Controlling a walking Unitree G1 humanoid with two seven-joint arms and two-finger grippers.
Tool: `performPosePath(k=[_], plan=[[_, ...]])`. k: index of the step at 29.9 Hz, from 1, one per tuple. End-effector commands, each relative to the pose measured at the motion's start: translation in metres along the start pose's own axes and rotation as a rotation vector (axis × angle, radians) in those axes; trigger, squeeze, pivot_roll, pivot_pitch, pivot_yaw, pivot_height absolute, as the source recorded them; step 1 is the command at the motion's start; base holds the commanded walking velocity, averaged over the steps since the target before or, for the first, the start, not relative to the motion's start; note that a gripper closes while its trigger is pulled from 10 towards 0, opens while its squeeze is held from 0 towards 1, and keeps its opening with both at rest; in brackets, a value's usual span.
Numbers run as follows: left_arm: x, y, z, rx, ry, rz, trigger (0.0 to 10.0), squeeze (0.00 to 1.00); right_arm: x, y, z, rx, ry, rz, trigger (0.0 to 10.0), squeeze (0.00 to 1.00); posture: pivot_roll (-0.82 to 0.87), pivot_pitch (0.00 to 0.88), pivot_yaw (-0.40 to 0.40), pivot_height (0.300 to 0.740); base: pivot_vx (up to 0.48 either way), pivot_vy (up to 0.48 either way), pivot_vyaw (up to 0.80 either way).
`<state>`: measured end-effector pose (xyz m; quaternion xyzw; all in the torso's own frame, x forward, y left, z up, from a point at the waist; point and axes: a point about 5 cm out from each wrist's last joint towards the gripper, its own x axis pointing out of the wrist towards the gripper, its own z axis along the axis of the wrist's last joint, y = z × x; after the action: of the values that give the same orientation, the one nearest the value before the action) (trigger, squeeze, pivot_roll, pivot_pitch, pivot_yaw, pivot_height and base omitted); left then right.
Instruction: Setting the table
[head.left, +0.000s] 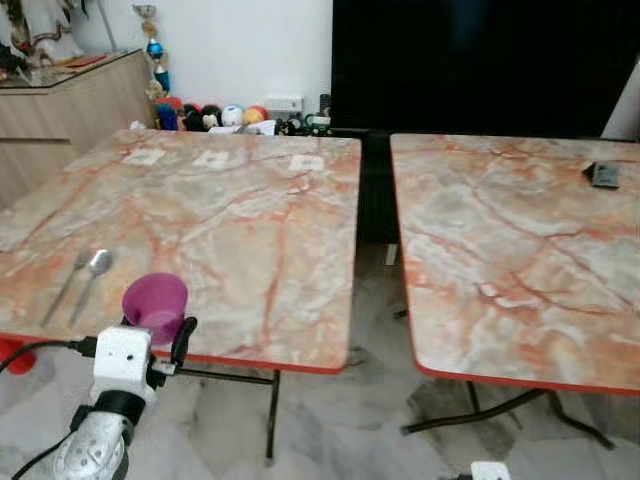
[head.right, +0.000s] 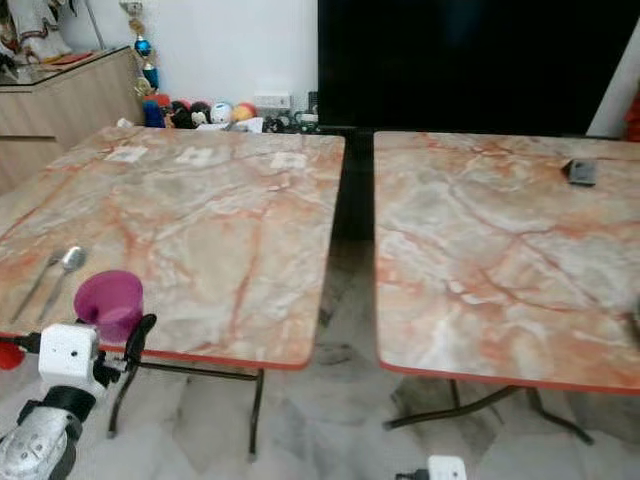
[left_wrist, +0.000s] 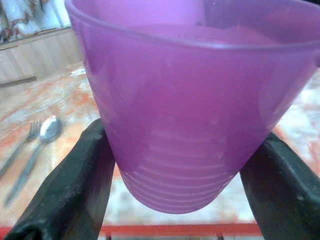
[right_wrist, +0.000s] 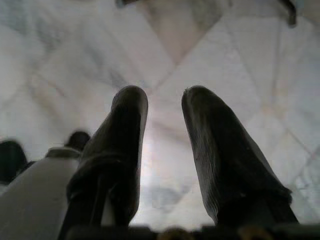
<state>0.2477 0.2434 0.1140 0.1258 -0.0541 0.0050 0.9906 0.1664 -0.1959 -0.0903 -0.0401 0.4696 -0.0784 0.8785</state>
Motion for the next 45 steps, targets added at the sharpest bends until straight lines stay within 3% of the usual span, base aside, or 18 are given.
performPosePath(k=[1, 45], plan=[[0.002, 0.003, 0.005, 0.009, -0.009, 0.008, 10.0, 0.0, 0.0, 0.003, 0.003, 0.004, -0.007, 0.008, 10.0, 0.0, 0.04, 0.045, 0.0, 0.74, 0.0, -0.458, 0.0], [0.002, -0.008, 0.009, 0.009, -0.02, -0.03, 10.0, 0.0, 0.001, 0.004, 0.004, -0.011, -0.009, 0.015, 10.0, 0.0, 0.04, 0.075, -0.007, 0.74, 0.0, -0.458, 0.0]])
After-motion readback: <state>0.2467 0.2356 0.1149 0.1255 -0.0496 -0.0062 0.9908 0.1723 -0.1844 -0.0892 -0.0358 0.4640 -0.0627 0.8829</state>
